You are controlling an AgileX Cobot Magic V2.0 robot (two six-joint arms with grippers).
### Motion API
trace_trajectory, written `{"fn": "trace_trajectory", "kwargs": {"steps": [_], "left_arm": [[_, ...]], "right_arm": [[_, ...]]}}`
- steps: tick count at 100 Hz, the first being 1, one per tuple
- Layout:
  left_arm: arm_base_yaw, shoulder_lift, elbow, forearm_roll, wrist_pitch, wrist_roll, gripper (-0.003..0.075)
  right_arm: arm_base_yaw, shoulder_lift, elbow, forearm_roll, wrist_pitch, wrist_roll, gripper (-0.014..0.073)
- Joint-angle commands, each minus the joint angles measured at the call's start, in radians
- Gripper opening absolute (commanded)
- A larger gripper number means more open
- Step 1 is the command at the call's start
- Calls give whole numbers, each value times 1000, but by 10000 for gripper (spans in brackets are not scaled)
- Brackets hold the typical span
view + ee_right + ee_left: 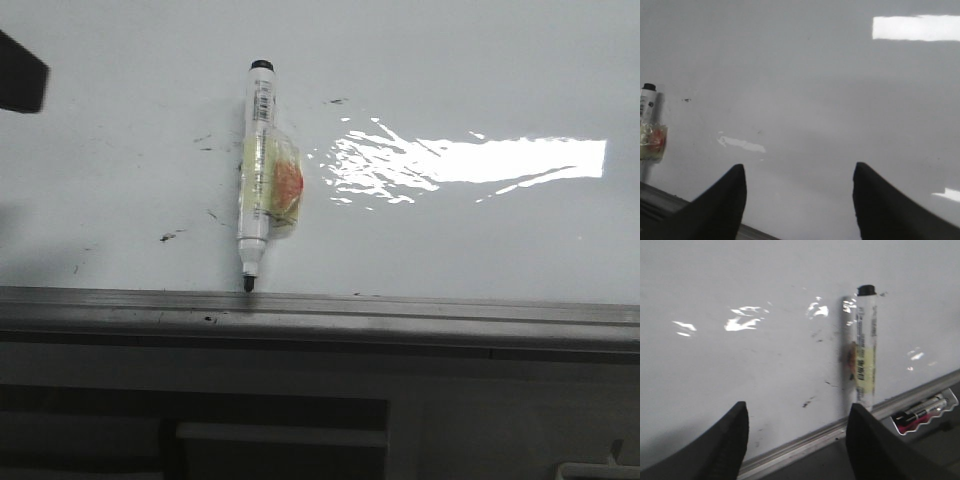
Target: Write number 5 on whiteboard
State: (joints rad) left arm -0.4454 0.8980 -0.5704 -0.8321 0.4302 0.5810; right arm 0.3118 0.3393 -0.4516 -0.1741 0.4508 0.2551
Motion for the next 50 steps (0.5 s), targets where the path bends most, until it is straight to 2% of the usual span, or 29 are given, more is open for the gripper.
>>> {"fn": "trace_trajectory", "kwargs": {"steps": [1, 16, 31, 50], "left_arm": [[-87, 44, -35, -82, -93, 16, 400], [-266, 136, -35, -136, -260, 16, 400], [-402, 221, -36, -151, -430, 16, 400], [-446, 305, -37, -175, -524, 13, 400]], "right_arm": [[18, 37, -38, -10, -71, -14, 428], [25, 74, -38, -10, -94, -14, 428], [25, 107, -38, -10, -129, -14, 428], [25, 132, -38, -10, -149, -14, 428]]}}
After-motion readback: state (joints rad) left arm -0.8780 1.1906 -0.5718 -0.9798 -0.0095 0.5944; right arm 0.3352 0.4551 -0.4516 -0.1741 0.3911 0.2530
